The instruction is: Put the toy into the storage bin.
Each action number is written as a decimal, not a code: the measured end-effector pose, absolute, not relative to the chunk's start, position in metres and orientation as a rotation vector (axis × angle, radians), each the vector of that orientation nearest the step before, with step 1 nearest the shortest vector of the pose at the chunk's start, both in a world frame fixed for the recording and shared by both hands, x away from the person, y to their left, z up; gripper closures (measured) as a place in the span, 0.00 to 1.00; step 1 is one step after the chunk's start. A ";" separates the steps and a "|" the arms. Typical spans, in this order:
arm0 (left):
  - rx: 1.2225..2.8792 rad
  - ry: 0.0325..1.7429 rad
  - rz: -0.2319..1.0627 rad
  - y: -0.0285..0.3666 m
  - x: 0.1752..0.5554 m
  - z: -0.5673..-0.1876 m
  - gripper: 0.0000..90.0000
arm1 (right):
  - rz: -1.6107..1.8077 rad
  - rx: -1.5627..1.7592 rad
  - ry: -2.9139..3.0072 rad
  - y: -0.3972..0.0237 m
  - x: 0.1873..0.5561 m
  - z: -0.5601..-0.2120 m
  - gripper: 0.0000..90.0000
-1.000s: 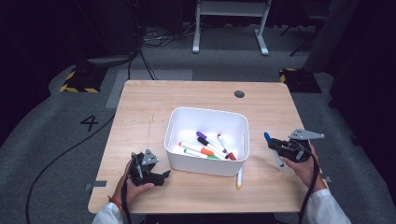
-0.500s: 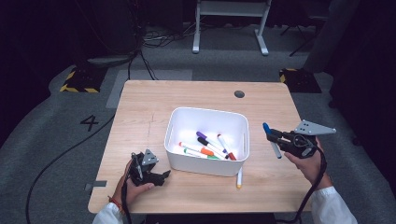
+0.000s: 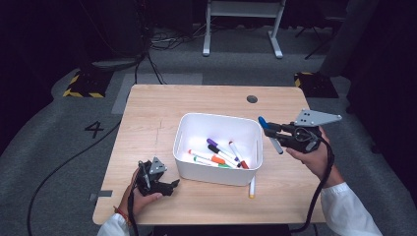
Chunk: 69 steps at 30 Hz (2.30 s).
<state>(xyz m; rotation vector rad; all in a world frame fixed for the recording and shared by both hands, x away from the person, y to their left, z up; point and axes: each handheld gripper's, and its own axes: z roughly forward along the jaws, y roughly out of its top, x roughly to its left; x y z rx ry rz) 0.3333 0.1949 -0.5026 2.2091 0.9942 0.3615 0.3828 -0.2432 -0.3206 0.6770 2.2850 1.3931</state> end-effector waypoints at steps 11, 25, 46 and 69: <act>2.209 0.992 0.355 0.195 0.333 -0.503 0.17 | 1.416 0.562 2.383 -0.194 0.392 -0.298 0.83; 2.211 0.989 0.357 0.195 0.333 -0.503 0.17 | 1.198 0.427 2.606 -0.123 0.402 -0.325 0.83; 2.210 0.990 0.354 0.195 0.334 -0.503 0.17 | 0.913 0.278 2.873 -0.105 0.392 -0.360 0.83; 2.210 0.992 0.358 0.195 0.333 -0.503 0.17 | 0.919 0.319 2.801 -0.106 0.385 -0.355 0.63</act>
